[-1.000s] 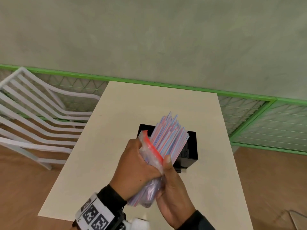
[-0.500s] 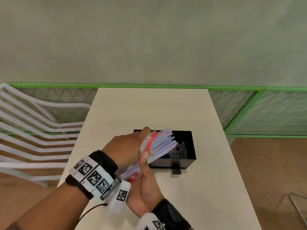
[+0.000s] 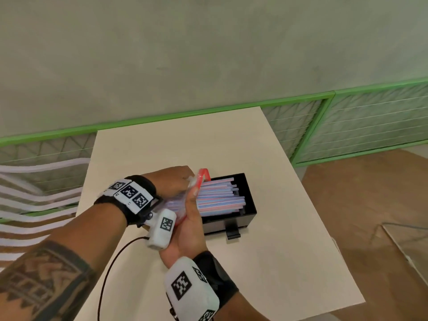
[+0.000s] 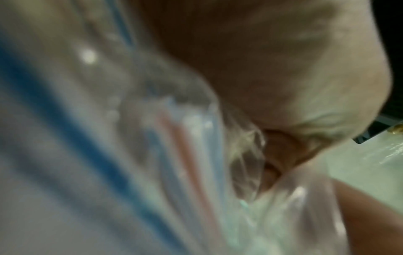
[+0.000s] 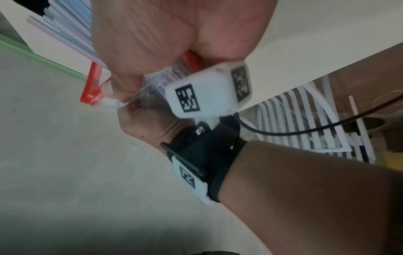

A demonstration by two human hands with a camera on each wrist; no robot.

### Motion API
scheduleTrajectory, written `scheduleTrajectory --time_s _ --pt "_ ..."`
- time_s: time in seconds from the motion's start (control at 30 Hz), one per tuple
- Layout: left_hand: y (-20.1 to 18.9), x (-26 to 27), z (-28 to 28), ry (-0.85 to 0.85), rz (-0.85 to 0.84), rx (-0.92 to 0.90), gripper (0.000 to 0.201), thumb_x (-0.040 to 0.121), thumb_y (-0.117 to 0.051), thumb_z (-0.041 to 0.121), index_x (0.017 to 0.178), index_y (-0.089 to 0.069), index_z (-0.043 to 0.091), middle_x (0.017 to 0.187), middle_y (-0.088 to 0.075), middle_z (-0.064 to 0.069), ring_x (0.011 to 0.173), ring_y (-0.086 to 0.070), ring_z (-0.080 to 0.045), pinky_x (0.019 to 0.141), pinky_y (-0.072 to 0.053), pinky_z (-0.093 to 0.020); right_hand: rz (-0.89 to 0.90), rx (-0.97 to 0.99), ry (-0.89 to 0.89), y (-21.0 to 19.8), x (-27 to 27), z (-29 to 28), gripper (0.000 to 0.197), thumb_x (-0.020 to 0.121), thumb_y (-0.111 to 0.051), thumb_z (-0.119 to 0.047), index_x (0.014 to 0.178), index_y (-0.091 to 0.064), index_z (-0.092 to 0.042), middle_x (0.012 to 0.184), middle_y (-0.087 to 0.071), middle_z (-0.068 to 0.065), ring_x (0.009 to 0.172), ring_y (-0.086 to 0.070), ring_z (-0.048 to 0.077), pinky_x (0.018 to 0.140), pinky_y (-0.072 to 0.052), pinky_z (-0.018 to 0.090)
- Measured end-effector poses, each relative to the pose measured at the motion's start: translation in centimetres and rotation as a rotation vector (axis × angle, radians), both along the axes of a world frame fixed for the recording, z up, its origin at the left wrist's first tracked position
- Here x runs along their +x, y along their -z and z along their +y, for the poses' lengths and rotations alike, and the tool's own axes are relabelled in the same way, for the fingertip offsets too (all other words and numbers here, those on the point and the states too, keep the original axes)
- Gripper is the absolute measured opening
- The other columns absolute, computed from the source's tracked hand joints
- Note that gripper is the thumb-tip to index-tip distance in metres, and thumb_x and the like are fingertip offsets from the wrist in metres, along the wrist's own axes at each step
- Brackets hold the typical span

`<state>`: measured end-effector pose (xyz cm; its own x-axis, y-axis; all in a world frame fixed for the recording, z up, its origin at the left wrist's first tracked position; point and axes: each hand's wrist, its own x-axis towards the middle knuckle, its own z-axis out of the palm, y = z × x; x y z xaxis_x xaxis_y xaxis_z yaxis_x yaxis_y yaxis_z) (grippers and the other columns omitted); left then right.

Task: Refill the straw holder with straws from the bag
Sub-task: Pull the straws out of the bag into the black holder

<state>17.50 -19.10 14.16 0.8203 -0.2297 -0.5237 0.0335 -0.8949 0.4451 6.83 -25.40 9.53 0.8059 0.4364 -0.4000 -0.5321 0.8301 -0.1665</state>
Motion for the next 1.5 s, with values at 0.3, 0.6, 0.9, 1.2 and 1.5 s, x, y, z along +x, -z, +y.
scheduleTrajectory --time_s 0.3,0.6,0.9,1.2,1.5 --pt "-0.3 1.4 -3.2 0.352 -0.052 0.438 0.021 0.097 -0.050 0.019 0.085 -0.063 0.008 0.072 -0.057 -0.002 0.075 -0.054 -0.023 0.055 -0.037 -0.026 0.216 0.033 0.038 0.4 1.6 -1.7 0.060 0.087 -0.065 -0.055 0.122 -0.072 -0.007 0.123 -0.072 0.024 0.121 -0.065 0.039 0.108 -0.047 0.052" --pt "0.5 2.2 -2.7 0.246 -0.259 0.302 0.020 0.091 -0.052 0.009 0.077 -0.059 0.020 0.081 -0.062 0.000 0.069 -0.052 -0.019 0.062 -0.038 -0.029 0.223 0.093 0.102 1.0 1.3 -1.9 0.048 0.093 -0.065 -0.036 0.130 -0.067 -0.006 0.132 -0.067 0.023 0.124 -0.061 0.040 0.096 -0.053 0.050" --pt "-2.2 1.2 -1.5 0.345 0.208 0.242 0.043 0.080 -0.045 0.036 0.116 -0.056 0.015 0.122 -0.054 -0.008 0.100 -0.044 -0.015 0.079 -0.041 -0.025 0.269 0.039 0.200 0.8 1.7 -2.2 0.029 0.097 -0.059 -0.028 0.112 -0.071 -0.007 0.102 -0.074 0.015 0.085 -0.064 0.029 0.077 -0.047 0.039" --pt "-3.0 -1.0 2.6 0.645 0.176 0.285 0.117 0.089 -0.056 0.000 0.131 0.018 0.081 0.145 -0.022 0.051 0.127 -0.053 -0.006 0.106 -0.050 -0.041 0.343 0.010 0.305 0.2 2.1 -3.5 0.033 0.102 -0.055 -0.024 0.126 -0.067 -0.005 0.125 -0.072 0.023 0.109 -0.070 0.035 0.085 -0.059 0.040" --pt "0.6 0.2 2.8 0.761 -0.261 0.329 0.024 0.097 -0.053 0.028 0.117 -0.062 0.037 0.105 -0.069 0.008 0.093 -0.066 -0.014 0.083 -0.056 -0.033 0.375 -0.076 0.150 0.3 1.9 -3.6 0.042 0.097 -0.064 -0.029 0.131 -0.062 -0.003 0.111 -0.066 0.023 0.086 -0.060 0.031 0.090 -0.051 0.040"
